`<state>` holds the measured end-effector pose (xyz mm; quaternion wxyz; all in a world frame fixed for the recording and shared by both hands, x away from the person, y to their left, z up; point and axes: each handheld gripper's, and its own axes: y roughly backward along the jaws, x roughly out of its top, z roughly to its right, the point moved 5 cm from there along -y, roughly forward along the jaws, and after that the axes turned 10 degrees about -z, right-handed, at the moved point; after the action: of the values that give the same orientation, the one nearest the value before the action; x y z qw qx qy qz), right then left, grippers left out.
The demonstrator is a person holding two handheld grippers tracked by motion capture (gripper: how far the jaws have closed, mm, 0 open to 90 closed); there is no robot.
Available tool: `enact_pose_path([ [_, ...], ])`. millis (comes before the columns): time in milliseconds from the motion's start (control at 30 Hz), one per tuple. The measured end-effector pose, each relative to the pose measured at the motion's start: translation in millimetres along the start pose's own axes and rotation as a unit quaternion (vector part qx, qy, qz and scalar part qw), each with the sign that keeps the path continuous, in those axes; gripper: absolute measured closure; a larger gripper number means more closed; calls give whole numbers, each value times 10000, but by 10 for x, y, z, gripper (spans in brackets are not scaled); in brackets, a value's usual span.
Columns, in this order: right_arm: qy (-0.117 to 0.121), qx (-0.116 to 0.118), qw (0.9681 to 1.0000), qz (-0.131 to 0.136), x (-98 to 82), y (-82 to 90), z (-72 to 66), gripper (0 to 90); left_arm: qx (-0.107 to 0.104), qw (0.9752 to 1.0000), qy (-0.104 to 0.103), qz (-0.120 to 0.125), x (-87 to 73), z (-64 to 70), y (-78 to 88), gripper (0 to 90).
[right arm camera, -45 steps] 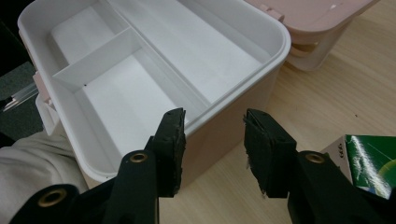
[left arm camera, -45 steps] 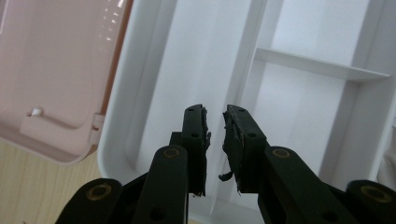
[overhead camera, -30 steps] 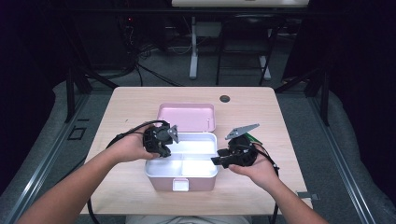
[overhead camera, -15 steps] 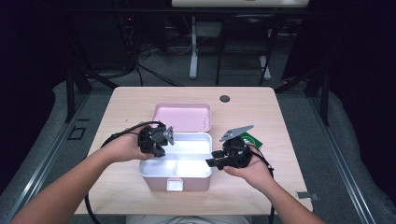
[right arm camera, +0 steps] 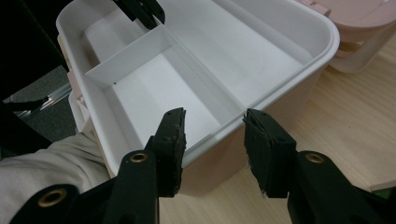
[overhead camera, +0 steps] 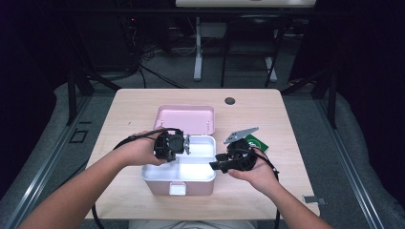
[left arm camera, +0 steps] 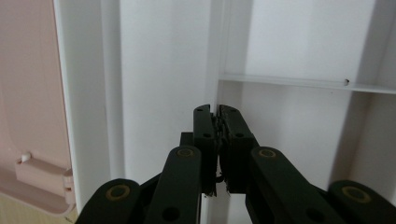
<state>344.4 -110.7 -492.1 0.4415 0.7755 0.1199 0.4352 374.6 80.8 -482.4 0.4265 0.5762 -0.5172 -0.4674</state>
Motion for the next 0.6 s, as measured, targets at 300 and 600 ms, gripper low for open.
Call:
enact_pose_path([
  [300, 0, 10, 10000, 20, -4, 5, 2, 580, 42, 9999, -121, -103, 71, 12, -40, 851],
  [600, -20, 24, 10000, 26, -5, 18, 15, 577, 61, 9997, -196, -153, 96, 14, -65, 847],
])
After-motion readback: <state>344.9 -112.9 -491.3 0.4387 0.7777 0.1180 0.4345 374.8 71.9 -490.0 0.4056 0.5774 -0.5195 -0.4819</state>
